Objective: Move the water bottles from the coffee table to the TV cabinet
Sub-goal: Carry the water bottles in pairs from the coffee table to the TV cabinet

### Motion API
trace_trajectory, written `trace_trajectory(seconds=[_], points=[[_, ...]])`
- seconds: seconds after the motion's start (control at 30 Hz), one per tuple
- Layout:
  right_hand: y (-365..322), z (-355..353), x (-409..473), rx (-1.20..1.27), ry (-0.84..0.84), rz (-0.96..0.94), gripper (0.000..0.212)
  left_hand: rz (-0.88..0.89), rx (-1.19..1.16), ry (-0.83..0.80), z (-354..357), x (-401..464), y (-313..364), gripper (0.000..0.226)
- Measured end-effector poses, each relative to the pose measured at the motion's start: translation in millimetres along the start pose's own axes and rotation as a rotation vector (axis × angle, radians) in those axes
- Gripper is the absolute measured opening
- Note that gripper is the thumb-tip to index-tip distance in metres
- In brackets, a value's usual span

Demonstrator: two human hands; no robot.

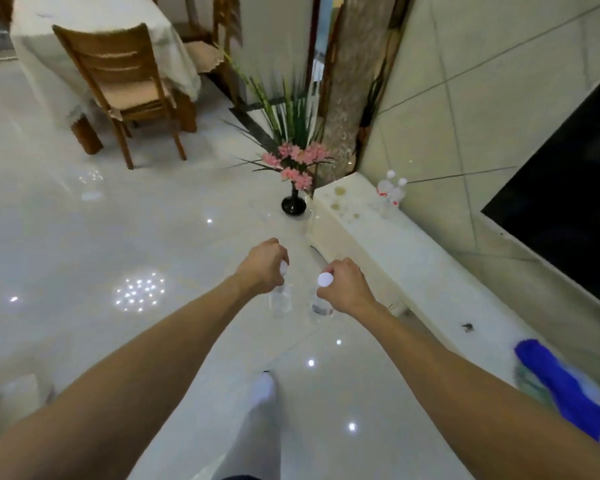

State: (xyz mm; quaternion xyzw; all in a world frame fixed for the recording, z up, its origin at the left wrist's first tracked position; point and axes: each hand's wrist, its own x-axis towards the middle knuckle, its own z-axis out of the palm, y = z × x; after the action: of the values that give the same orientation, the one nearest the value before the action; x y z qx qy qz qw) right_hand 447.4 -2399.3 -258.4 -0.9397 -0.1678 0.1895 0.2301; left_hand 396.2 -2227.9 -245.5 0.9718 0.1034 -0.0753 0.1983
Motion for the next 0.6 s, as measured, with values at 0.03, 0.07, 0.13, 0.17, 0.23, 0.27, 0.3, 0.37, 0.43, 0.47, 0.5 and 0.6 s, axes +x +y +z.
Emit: trace_trajectory(seconds=[0.03, 0.07, 0.13, 0.17, 0.23, 0.27, 0.3, 0.37, 0.43, 0.47, 0.5, 0.6], points=[[9, -10, 17, 0.005, 0.009, 0.038, 0.025, 0.046, 0.02, -0.023, 0, 28, 6, 0.033], [18, -19, 34, 0.013, 0.014, 0.084, 0.021, 0.087, 0.034, -0.043, -1, 56, 13, 0.033], [33, -41, 68, 0.014, 0.028, 0.159, 0.013, 0.165, 0.049, -0.07, -6, 111, 26, 0.034], [40, -51, 84, 0.014, 0.035, 0.202, 0.015, 0.204, 0.056, -0.083, -9, 136, 33, 0.034], [52, -71, 113, 0.031, 0.072, 0.261, 0.018, 0.28, 0.074, -0.112, -16, 185, 48, 0.035], [56, -80, 128, 0.044, 0.089, 0.278, 0.024, 0.31, 0.084, -0.122, -20, 208, 56, 0.035], [60, -89, 143, 0.056, 0.104, 0.297, 0.028, 0.331, 0.087, -0.129, -23, 230, 64, 0.034], [69, -105, 172, 0.065, 0.119, 0.345, 0.028, 0.37, 0.091, -0.131, -28, 269, 79, 0.032], [79, -119, 204, 0.083, 0.129, 0.39, 0.025, 0.4, 0.122, -0.138, -29, 307, 93, 0.032], [85, -125, 221, 0.092, 0.135, 0.411, 0.024, 0.407, 0.135, -0.148, -28, 326, 98, 0.033], [92, -131, 238, 0.096, 0.139, 0.427, 0.023, 0.409, 0.141, -0.163, -27, 347, 103, 0.033], [117, -146, 294, 0.098, 0.126, 0.464, 0.029, 0.404, 0.153, -0.211, -18, 412, 116, 0.034]])
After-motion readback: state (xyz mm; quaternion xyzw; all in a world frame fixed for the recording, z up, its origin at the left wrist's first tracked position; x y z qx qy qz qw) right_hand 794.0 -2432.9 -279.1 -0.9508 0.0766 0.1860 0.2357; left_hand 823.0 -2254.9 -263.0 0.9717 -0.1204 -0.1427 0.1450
